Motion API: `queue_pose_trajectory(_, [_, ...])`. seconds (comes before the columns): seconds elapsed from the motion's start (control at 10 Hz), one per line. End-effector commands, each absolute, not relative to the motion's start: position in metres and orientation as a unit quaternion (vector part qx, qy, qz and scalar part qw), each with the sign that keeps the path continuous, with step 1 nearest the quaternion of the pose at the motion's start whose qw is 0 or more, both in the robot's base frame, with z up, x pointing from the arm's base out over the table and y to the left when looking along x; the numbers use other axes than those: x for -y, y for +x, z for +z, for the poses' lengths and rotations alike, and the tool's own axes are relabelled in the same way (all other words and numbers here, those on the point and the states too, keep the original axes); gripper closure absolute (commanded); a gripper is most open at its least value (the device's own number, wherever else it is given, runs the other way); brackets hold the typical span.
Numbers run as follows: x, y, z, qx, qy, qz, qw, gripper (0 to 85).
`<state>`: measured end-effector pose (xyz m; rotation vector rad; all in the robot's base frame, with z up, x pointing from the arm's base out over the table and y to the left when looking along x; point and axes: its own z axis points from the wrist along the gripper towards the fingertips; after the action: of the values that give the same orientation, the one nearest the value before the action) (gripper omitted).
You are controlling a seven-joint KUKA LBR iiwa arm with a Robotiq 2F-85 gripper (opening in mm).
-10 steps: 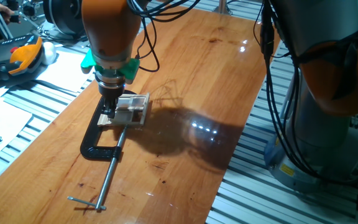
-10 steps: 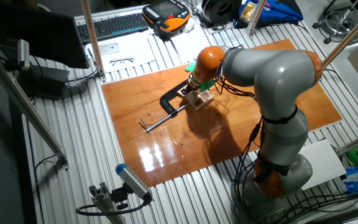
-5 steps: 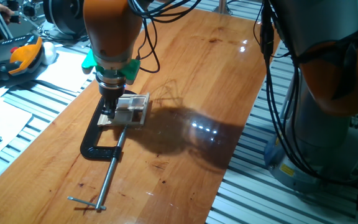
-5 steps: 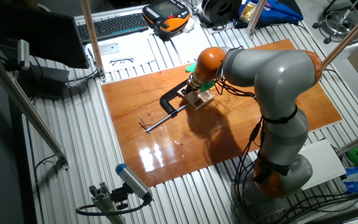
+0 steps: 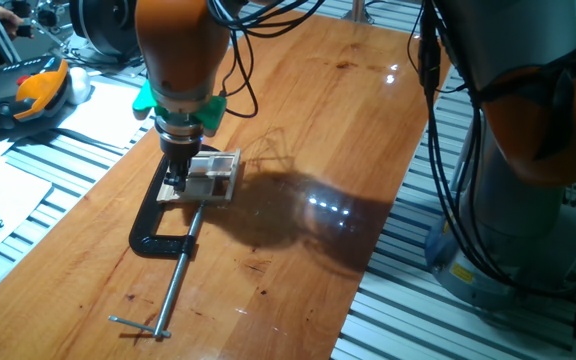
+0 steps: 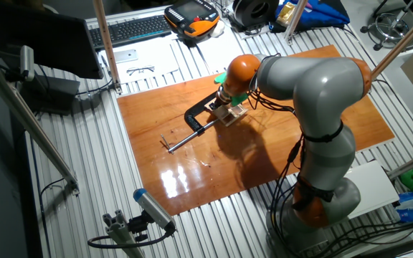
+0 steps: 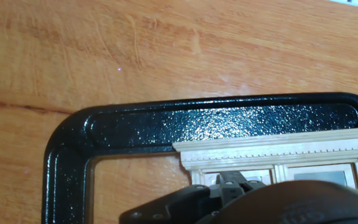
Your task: Close a sliding window
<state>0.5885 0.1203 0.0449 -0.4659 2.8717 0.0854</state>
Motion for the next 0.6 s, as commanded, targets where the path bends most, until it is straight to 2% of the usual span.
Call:
queue_pose_trajectory(0.0, [-0.1204,0.5878,0.0446,-0.98,-0.159,0.029,0.114,85.0])
queue_pose_trajectory(0.5, [-0.1192,0.5848,0.0439,-0.981,-0.16,0.024,0.105,85.0])
